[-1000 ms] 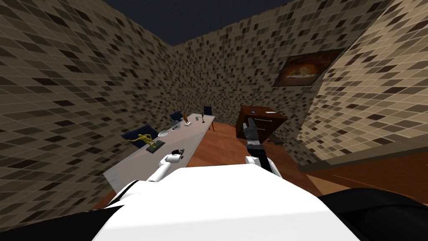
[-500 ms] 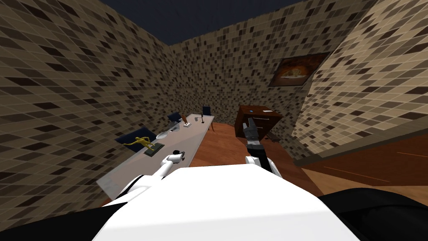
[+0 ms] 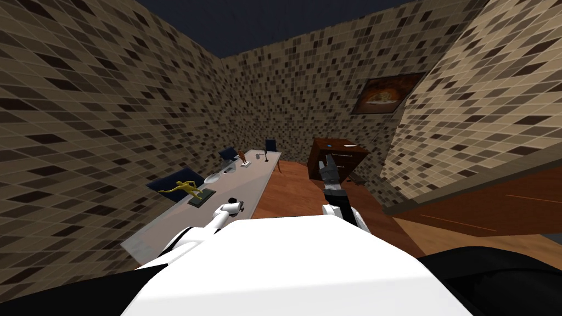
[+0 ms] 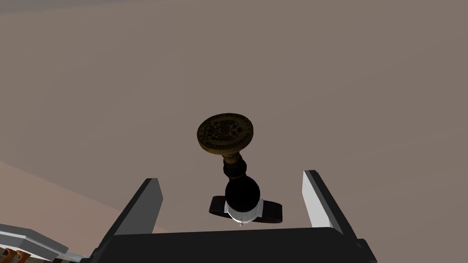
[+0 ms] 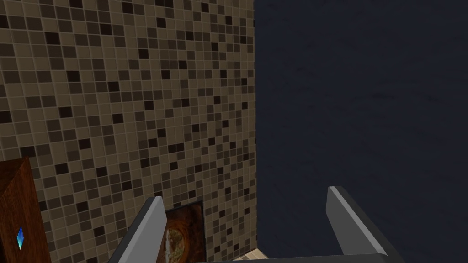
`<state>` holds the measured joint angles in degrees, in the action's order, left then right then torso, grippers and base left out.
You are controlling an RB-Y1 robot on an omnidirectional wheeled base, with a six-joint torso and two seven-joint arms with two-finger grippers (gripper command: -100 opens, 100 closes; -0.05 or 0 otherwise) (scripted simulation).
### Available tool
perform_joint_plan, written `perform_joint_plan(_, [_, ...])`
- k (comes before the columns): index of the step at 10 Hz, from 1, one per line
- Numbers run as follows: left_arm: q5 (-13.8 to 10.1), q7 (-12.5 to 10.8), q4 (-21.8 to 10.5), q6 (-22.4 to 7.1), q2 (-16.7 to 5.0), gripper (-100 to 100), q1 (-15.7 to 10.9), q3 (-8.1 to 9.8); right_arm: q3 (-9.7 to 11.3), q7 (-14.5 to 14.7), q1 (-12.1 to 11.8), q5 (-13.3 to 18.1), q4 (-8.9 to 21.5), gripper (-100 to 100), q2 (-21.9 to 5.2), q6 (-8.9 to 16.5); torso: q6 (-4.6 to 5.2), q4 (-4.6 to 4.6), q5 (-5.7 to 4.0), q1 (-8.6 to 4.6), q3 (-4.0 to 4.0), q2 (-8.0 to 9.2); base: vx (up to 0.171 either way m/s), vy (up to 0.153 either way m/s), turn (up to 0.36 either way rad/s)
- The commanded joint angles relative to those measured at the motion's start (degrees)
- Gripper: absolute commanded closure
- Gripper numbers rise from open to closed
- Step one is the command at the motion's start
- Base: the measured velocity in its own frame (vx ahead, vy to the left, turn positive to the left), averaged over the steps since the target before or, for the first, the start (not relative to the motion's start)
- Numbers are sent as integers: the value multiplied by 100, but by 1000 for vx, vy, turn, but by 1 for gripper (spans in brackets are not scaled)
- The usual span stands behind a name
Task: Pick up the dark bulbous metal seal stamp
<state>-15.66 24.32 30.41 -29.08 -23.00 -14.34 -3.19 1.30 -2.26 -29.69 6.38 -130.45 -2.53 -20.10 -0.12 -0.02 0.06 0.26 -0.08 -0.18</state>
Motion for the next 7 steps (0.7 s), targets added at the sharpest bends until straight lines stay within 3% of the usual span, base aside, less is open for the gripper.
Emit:
perform_joint_plan(1, [118, -102, -129, 201, 74, -100, 56, -1, 0, 0, 0, 0, 0, 0, 0, 0, 0, 0, 0, 0, 0, 0, 33, 23, -28])
perform_joint_plan(3, [237, -205, -259, 401, 147, -100, 112, -1, 0, 0, -1, 0, 0, 0, 0, 0, 0, -4, 1, 7, -9, -17, 65, 43, -29])
perform_joint_plan(4, [171, -139, -318, 378, 129, -100, 55, -3, 0, 0, -1, 0, 0, 0, 0, 0, 0, -5, 2, 10, -13, -22, 29, 21, -5])
perform_joint_plan(5, [175, -144, -341, 414, 133, 100, 50, -3, 0, 0, 0, 0, 0, 0, 0, 0, 0, -3, 1, 3, -8, -13, 5, 4, 0])
perform_joint_plan(7, [174, -145, -341, 406, 132, 100, 54, -3, 0, 0, 0, 0, 0, 0, 0, 0, 6, -1, 5, 0, -3, -6, 0, 1, 6])
